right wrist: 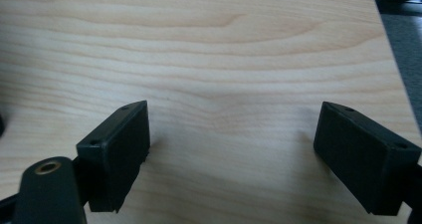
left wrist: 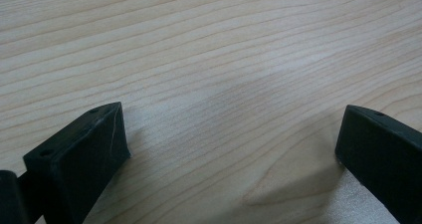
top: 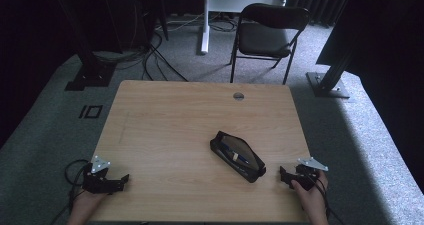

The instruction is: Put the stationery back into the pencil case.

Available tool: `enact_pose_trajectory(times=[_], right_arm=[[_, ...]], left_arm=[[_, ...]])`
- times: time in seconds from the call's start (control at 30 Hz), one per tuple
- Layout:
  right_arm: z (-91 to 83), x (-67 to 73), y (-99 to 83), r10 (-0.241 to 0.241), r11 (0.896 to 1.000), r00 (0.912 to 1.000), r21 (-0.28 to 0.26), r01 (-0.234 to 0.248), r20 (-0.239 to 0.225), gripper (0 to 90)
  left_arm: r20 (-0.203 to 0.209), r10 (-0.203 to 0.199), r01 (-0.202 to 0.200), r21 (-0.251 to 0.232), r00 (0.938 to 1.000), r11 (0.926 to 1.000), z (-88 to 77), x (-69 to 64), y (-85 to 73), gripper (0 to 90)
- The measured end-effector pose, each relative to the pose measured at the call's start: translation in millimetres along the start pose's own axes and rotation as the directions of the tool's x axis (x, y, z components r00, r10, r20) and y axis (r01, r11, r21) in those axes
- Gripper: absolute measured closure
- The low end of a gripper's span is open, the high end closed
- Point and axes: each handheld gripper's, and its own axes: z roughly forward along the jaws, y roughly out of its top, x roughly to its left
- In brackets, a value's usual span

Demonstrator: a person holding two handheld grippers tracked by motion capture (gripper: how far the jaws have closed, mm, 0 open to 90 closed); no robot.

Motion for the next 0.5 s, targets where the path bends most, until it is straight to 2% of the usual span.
enact_pose_trajectory(times=[0.3,0.5], right_arm=[[-0.4,1.9,-1.1,-0.028,1.0,0.9993,0.006,0.028,-0.022,10.8],[0.5,1.7,-0.1,-0.031,1.0,0.9992,0.007,0.031,-0.027,10.8]], left_arm=[[0.0,0.0,0.0,0.0,1.0,1.0,0.0,0.0,0.0,0.2],[0.0,0.0,0.0,0.0,1.0,1.0,0.0,0.0,0.0,0.2]])
